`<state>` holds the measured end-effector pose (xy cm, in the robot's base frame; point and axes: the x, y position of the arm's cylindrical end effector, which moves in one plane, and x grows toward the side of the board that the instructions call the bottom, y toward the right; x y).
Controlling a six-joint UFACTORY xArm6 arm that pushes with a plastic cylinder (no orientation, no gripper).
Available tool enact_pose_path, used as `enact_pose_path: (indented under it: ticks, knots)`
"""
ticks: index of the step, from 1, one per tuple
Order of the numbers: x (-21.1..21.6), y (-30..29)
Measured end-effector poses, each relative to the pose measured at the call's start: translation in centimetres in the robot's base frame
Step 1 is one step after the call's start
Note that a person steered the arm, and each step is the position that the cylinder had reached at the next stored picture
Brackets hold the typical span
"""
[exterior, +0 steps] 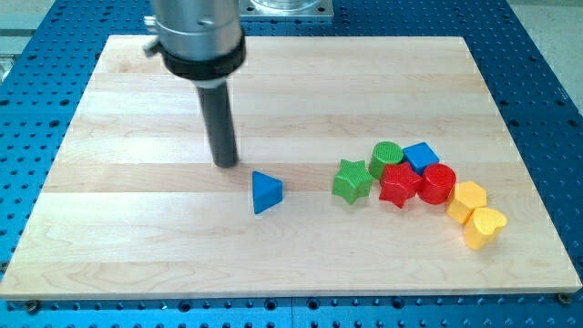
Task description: Move the triangle to the top left
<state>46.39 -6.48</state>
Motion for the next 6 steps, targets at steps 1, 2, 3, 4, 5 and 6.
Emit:
enact_pose_path:
  ticks: [1,2,3,4,5,6]
  knots:
    - [1.8,5.9]
    - [4.1,7.4]
    - [7.4,6.8]
    - [5.1,5.3]
    - [2.8,2.3]
    - [6.3,3.7]
